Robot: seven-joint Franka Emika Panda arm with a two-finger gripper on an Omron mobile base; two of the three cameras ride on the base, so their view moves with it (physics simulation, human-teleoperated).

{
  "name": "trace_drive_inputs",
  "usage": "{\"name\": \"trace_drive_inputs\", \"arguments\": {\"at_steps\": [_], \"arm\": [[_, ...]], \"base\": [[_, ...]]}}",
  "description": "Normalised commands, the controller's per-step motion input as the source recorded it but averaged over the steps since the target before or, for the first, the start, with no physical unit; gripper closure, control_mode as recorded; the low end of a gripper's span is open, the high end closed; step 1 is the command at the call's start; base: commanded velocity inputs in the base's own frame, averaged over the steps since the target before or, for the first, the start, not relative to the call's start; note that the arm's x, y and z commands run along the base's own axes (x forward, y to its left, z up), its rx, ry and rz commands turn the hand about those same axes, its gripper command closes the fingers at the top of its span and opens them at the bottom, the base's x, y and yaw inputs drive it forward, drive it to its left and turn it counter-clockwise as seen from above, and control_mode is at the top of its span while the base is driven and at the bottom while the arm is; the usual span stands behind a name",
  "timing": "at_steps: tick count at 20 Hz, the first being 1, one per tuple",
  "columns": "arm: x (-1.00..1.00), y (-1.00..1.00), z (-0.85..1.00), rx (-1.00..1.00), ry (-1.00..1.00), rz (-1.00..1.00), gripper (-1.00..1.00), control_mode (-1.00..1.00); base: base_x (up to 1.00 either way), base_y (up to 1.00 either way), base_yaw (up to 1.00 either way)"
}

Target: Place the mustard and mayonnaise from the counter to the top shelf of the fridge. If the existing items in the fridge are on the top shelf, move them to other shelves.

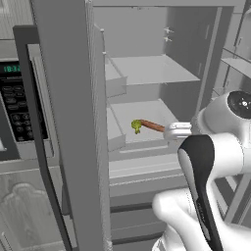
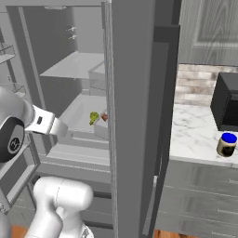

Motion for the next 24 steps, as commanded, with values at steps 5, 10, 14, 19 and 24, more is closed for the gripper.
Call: {"name": "trace_drive_inputs", "arguments": {"at_steps": [5, 10, 14, 19, 24], "arm": [[-0.15, 0.01, -0.01, 0.0, 0.03, 0.02, -1.0, -1.0], [-0.12, 0.0, 0.0, 0.0, 0.02, 0.0, -1.0, 1.0], [0.0, 0.0, 0.0, 0.0, 0.0, 0.0, -1.0, 1.0], [0.0, 0.0, 0.0, 0.0, 0.0, 0.0, -1.0, 1.0], [0.0, 0.0, 0.0, 0.0, 0.0, 0.0, -1.0, 1.0]], "base": [[0.0, 0.0, 0.0], [-0.78, 0.0, 0.0], [-1.0, -0.21, 0.0], [-0.97, -0.71, -0.05], [-0.12, -1.0, -0.15]]}}
